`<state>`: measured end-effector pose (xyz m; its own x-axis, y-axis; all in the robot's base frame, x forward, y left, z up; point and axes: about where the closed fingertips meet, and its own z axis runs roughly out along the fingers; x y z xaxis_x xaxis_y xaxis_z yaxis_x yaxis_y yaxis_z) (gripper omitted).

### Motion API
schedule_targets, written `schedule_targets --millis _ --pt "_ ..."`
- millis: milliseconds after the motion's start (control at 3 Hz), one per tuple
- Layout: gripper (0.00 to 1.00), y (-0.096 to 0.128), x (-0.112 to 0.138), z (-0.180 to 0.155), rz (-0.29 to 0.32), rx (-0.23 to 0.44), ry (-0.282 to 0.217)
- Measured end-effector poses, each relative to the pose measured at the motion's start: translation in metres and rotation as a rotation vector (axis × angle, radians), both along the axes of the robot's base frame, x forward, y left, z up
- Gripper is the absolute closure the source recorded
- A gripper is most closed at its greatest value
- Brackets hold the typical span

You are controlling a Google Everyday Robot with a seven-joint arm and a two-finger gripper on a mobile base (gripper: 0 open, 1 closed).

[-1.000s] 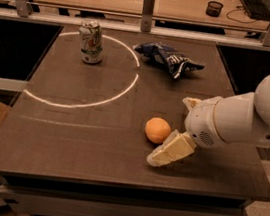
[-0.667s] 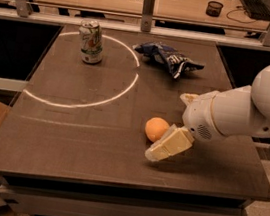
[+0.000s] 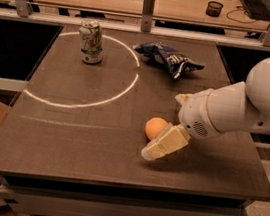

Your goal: Pick orange

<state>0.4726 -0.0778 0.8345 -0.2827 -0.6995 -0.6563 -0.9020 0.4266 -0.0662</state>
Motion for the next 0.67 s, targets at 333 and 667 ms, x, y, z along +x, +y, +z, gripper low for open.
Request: schedule_targets --millis 333,667 --pt "0.00 0.0020 -0.0011 -0.0020 0.006 0.001 0.012" --pt "0.18 0.0059 -0.0025 -0.0044 0.020 0.003 0.024"
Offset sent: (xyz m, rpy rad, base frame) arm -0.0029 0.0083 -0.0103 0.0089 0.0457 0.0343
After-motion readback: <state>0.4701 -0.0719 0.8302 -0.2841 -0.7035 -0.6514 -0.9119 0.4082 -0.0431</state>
